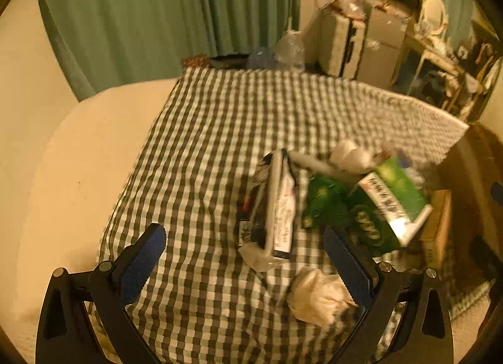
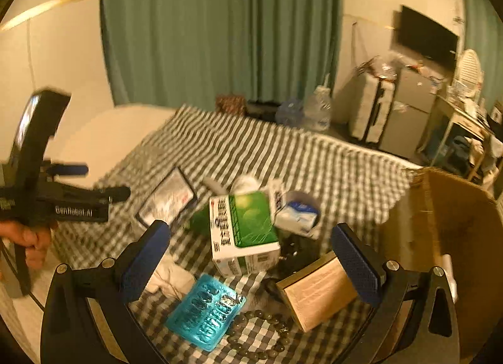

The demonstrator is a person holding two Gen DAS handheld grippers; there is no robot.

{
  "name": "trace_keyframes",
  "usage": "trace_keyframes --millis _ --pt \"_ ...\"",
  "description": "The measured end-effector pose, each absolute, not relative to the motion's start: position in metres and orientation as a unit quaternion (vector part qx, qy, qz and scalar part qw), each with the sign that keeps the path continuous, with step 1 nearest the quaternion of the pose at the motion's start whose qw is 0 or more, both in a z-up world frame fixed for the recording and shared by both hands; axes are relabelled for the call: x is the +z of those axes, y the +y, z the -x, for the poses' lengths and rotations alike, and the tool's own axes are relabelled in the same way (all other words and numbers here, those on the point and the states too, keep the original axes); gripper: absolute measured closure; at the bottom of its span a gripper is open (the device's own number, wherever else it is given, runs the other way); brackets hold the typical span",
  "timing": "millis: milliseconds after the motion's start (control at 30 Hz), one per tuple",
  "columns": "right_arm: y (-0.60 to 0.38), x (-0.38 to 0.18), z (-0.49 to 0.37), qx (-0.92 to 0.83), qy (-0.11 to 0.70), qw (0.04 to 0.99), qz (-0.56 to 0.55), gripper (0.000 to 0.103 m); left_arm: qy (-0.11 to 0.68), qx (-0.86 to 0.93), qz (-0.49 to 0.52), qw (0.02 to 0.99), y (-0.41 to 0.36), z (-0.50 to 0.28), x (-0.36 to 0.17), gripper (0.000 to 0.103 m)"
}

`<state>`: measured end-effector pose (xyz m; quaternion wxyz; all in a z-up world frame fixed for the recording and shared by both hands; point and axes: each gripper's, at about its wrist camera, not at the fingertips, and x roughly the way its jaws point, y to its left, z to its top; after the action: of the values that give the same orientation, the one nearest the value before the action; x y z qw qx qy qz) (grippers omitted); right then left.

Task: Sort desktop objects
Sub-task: 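Grasp the black-and-white wipes pack with left tool while right tool grasps green medicine box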

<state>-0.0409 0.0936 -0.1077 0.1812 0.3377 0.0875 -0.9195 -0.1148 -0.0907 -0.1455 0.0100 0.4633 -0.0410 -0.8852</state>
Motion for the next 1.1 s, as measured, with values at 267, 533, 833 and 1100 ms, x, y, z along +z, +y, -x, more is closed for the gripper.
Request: trace_keyframes --millis 267,533,833,1100 --pt "0.084 -0.159 0.079 -0.897 0.12 0.193 -0.379 0.0 -0.045 -0.861 -0.506 0.008 -0.084 0.134 -0.181 0.001" --pt "0.085 -0.193 0.104 -0.884 0.093 0.204 -0.411 0.0 -0.031 -0.821 -0.569 0.016 -0.084 0.15 -0.224 0.041" --pt "0.092 -0.189 0.101 -0.884 0.046 0.205 -0.418 0.024 0.008 -0.821 -0.571 -0.002 -0.082 0.137 -0.211 0.075" --pt "0.095 -0.161 0.076 -0.902 0.04 0.19 -0.385 0.024 0.015 -0.864 -0.503 -0.028 -0.067 0.118 -0.153 0.075"
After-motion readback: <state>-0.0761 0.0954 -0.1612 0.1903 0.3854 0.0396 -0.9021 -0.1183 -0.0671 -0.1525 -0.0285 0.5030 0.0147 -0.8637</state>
